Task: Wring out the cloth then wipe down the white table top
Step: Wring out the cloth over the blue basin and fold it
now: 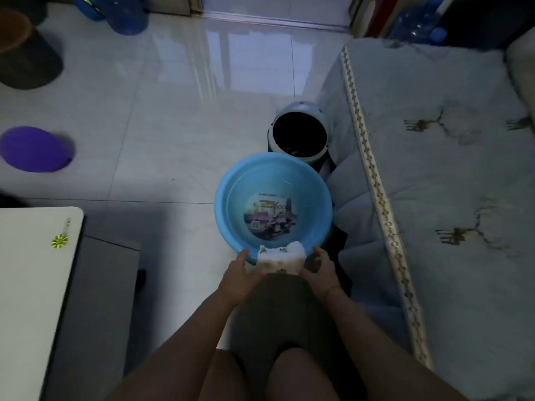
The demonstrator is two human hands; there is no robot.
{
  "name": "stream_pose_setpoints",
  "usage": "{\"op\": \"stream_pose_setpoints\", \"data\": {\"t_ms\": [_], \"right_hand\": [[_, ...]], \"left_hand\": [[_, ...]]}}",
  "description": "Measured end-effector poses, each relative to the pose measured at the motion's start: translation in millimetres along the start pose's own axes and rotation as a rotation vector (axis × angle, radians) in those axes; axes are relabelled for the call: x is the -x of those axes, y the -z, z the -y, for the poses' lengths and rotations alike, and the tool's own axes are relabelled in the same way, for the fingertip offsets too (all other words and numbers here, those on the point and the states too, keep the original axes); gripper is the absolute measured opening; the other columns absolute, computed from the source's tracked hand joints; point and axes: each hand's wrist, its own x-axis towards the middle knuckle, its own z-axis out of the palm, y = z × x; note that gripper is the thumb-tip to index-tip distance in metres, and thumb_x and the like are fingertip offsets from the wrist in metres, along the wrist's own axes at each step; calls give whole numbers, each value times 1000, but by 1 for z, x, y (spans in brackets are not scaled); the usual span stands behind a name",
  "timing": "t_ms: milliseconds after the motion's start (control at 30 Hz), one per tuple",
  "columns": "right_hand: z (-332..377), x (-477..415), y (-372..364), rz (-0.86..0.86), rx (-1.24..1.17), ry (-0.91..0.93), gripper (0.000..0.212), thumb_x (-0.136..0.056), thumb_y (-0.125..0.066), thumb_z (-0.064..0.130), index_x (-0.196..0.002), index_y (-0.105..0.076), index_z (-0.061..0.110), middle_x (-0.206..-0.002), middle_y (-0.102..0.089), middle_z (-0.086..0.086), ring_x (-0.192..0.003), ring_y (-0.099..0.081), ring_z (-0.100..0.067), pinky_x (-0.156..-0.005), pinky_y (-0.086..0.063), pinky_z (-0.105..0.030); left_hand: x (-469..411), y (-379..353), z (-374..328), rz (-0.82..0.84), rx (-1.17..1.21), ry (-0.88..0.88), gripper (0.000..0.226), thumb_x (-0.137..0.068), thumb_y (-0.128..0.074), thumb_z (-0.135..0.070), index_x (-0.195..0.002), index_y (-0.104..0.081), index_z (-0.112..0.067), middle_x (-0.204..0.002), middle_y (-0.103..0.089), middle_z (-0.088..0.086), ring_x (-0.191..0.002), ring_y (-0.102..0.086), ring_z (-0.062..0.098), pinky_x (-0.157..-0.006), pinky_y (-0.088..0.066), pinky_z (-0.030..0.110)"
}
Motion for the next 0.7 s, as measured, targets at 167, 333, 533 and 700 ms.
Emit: {"op": "stream_pose_setpoints", "data": {"t_ms": [167, 333, 533, 700], "right_hand": [[-21, -29, -15, 71, -70, -74, 76, -86, -63, 6, -148, -22, 21, -152, -22, -15, -137, -30, -32, -99, -39, -37], [-25, -49, -21, 102, -83, -47, 67, -92, -53, 5, -148, -21, 23, -154, -23, -13, -135, -34, -31, -97, -39, -32], [-17, -50, -16, 83, 59, -59, 56, -91, -52, 3, -143, -36, 14, -147, -37, -14, -133, -38, -29, -109, -35, -40], [9, -19, -1, 141, 71, -67, 58, -89, -52, -3, -142, -37, 14, -145, -40, -16, -129, -43, -28, -106, -40, -43]], "left_hand": [[-41, -17, 14, 86, 18, 33, 78, -94, -58, -33, -153, -9, -18, -154, -31, 12, -137, -37, 27, -105, -36, 34], [-62, -31, 25, 58, 17, 59, 72, -95, -55, -21, -152, -11, -18, -153, -32, 13, -136, -37, 28, -107, -37, 37], [-59, -31, 17, 13, -9, 36, 57, -93, -53, -11, -145, -33, -16, -141, -49, 13, -125, -50, 26, -103, -43, 40], [-33, -16, -23, -13, -39, 10, 53, -94, -50, -11, -145, -34, -16, -138, -51, 13, -125, -50, 26, -101, -41, 33]]}}
